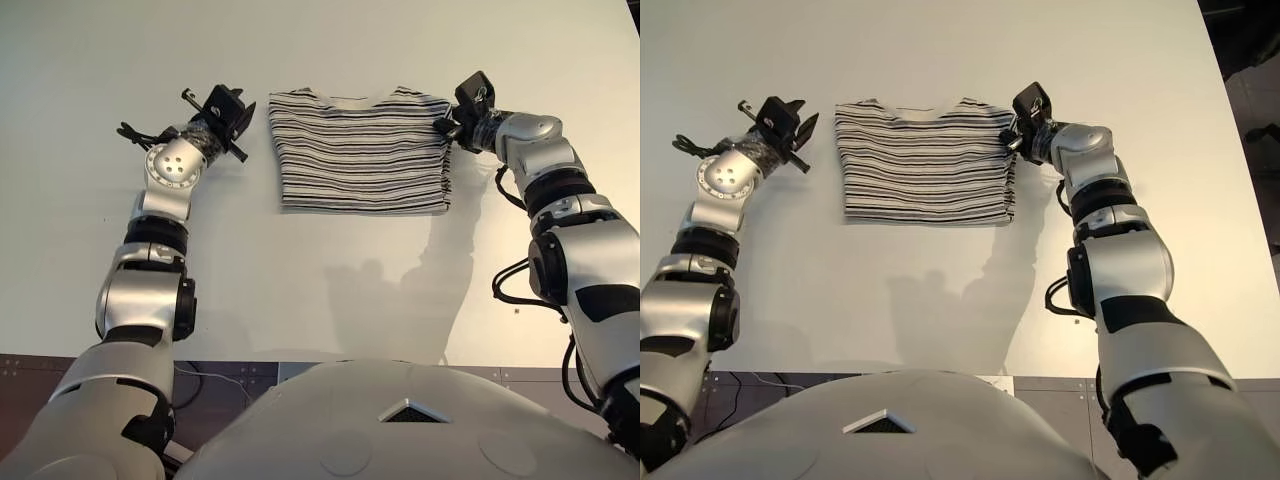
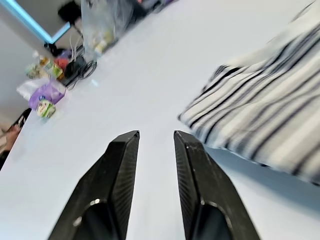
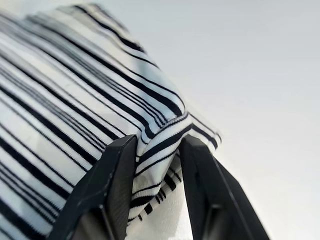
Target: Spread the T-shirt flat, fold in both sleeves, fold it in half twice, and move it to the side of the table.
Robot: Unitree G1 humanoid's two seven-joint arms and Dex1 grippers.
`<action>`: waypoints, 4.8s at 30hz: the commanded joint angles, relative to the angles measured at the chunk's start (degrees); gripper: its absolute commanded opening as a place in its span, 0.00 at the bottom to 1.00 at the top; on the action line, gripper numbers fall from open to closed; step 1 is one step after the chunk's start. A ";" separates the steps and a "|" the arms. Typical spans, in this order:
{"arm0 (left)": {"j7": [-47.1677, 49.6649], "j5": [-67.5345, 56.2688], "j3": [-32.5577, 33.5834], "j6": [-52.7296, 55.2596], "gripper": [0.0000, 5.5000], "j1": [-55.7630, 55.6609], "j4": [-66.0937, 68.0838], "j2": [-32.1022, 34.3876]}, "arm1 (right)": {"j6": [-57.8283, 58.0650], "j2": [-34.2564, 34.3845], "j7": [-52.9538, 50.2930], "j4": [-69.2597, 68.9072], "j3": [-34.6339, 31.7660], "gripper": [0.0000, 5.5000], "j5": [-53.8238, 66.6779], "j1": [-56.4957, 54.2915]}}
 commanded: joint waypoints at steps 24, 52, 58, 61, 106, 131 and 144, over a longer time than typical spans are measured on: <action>-4.54 -2.20 2.64 25.29 0.23 24.18 -65.66 5.57 | -10.07 -29.42 56.98 -50.91 28.59 0.27 12.22 18.46; -14.59 12.95 -15.63 4.61 0.23 23.06 -43.87 15.24 | 5.10 -29.82 37.42 -64.49 10.15 0.27 13.64 26.41; -4.48 23.02 -19.45 -13.42 0.23 10.28 -22.16 14.67 | -17.41 -27.52 33.80 -54.57 14.31 0.27 2.07 25.95; 1.87 27.73 -21.75 -17.42 0.23 3.86 -13.70 11.83 | -22.19 -26.05 34.41 -53.42 15.50 0.27 0.60 24.50; 2.23 30.49 -16.99 -10.54 0.41 46.45 -62.70 19.94 | 6.44 -30.55 29.53 -74.47 -7.60 0.28 20.07 41.20; 0.96 29.02 -15.76 -14.66 0.03 47.06 -61.05 22.64 | -60.56 -30.48 9.48 -60.17 -1.92 0.50 -18.96 63.33; -0.17 27.81 -14.52 -16.27 0.03 46.88 -60.87 24.11 | -50.87 -31.26 5.33 -61.29 4.96 0.44 -19.36 62.07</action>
